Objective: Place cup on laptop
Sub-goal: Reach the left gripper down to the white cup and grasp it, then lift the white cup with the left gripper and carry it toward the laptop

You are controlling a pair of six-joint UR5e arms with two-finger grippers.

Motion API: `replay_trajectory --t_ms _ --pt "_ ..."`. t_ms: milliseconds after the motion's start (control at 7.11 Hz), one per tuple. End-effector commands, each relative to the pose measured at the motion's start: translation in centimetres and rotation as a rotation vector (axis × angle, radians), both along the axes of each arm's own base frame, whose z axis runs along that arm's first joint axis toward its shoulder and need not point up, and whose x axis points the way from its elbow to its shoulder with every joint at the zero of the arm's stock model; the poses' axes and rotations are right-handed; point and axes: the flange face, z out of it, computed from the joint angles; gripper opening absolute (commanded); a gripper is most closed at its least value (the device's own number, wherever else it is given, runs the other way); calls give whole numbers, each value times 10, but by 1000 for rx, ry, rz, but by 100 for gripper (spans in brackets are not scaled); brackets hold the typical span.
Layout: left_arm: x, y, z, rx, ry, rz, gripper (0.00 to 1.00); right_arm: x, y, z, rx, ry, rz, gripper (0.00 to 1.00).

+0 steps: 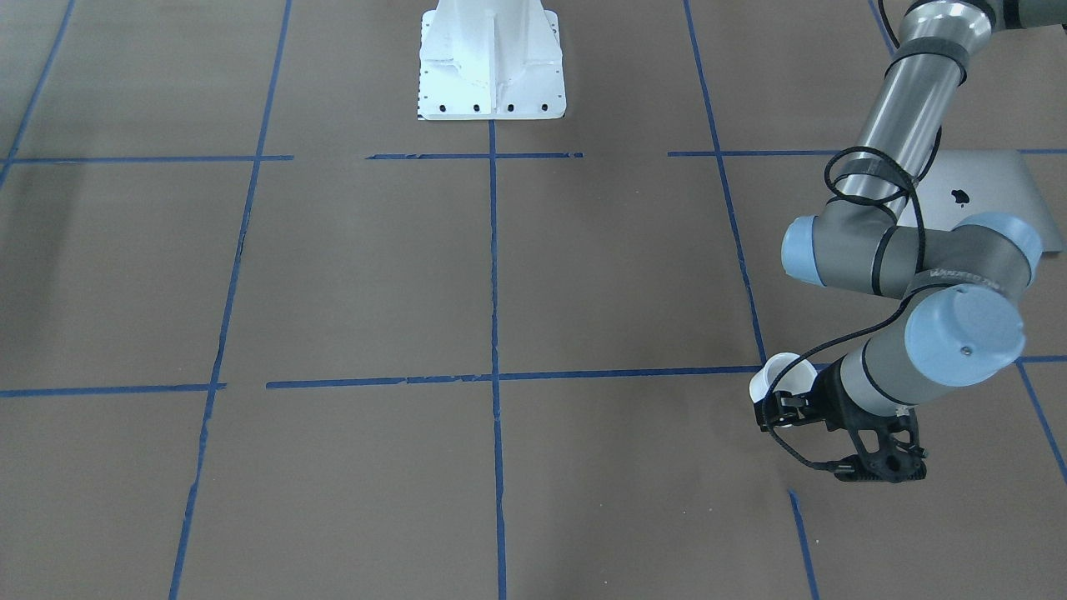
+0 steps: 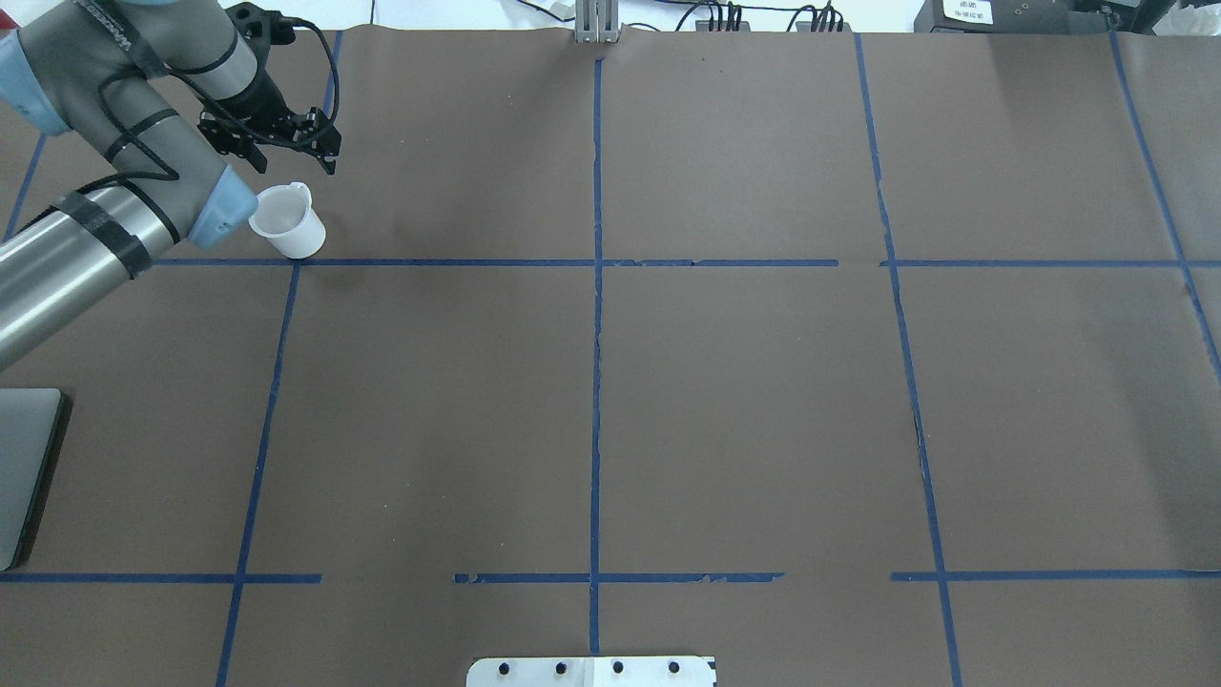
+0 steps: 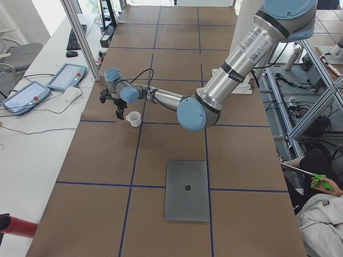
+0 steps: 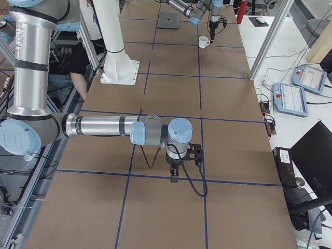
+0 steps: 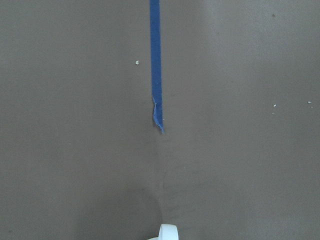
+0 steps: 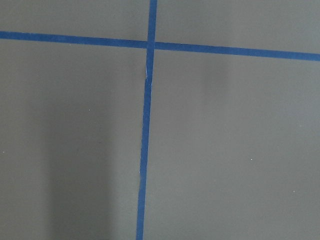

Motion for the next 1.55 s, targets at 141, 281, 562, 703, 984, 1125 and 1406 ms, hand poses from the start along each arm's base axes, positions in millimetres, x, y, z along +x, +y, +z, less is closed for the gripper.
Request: replay_trajectory --t_ms 141,281,562,703,984,1125,1406 --pt "20 12 20 -4 -23 17 17 0 0 0 1 0 0 100" --pt "19 12 22 0 -25 23 0 0 0 0 1 1 0 100" --pt "-10 0 9 26 -5 -13 0 0 0 0 1 0 0 100" --pt "-50 8 10 46 7 -47 0 0 0 0 0 0 0 100" --pt "-137 91 64 139 -3 -15 0 0 0 0 1 0 0 100" --pt "-184 139 109 151 -30 2 0 0 0 0 1 0 0 100" --pt "-255 232 188 83 -92 20 0 0 0 0 1 1 0 100"
